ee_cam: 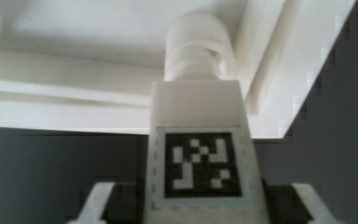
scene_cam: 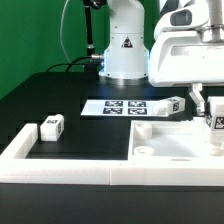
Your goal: Assemble one leg
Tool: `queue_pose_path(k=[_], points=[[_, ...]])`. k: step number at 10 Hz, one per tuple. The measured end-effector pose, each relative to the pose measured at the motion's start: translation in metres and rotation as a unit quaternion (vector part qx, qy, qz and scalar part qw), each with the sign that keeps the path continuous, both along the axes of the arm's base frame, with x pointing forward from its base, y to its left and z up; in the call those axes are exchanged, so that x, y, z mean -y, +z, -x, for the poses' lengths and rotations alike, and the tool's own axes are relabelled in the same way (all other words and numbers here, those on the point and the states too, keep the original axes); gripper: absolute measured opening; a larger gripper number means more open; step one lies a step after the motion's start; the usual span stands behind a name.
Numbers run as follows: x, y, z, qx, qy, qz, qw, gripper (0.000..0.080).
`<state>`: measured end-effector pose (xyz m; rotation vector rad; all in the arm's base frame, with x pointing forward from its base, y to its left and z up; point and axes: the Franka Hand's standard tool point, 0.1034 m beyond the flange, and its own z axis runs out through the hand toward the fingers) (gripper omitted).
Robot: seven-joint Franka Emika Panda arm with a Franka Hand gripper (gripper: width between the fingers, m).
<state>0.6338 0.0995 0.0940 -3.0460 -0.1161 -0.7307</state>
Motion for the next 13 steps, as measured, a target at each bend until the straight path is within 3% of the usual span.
queue_pose_path(k=[7,12,13], points=[[-0.005,-0.014,0.001,-0.001,0.005,0.002,1.0,0.0287],[-0.005,-0.014,0.001,0.01,0.006,0.002,1.0,0.0289],[-0.005,-0.014,0.002,-0.002,0.006,0.003,1.0,0.0455]])
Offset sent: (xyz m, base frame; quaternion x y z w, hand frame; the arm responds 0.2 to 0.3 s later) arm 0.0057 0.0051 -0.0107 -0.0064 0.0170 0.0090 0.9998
